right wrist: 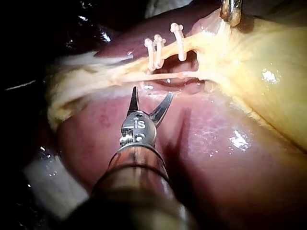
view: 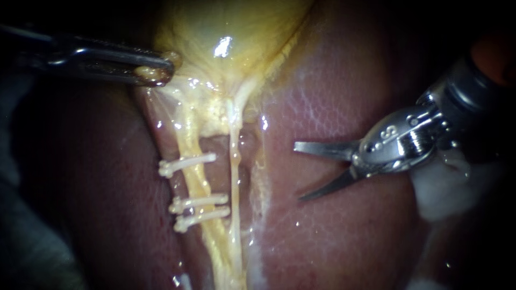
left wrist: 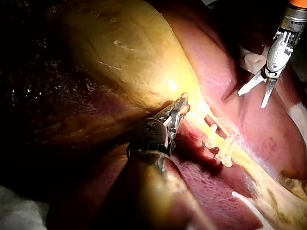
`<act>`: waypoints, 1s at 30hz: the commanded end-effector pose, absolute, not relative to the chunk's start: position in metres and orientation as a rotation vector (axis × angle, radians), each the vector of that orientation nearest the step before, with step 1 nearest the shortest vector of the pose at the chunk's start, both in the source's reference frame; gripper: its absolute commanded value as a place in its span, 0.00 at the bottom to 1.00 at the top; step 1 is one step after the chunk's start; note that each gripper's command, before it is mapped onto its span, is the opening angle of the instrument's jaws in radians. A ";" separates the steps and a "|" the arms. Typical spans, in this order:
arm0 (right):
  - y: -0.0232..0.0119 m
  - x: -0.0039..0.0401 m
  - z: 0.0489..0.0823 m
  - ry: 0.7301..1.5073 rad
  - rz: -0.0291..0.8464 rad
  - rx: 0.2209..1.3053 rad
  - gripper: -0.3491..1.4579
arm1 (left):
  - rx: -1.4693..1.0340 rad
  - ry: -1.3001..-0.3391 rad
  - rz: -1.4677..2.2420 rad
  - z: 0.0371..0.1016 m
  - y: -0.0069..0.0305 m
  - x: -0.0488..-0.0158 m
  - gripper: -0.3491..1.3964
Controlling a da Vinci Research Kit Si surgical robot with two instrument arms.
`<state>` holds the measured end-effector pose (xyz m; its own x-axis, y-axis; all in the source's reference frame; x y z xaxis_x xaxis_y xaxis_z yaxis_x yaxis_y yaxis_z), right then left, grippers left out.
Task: Go to the cutting position left tube
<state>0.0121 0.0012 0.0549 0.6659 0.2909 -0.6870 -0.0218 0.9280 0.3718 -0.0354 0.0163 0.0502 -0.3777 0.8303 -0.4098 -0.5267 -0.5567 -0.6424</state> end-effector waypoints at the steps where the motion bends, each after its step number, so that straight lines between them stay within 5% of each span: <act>1: 0.0010 0.0126 0.0550 0.835 0.186 0.366 0.96 | -0.911 -0.519 2.012 0.0502 0.0163 -0.0355 0.00; 30: -0.0020 0.0192 0.0663 0.904 0.261 0.616 0.93 | -0.911 -0.520 2.012 0.0501 0.0163 -0.0354 0.00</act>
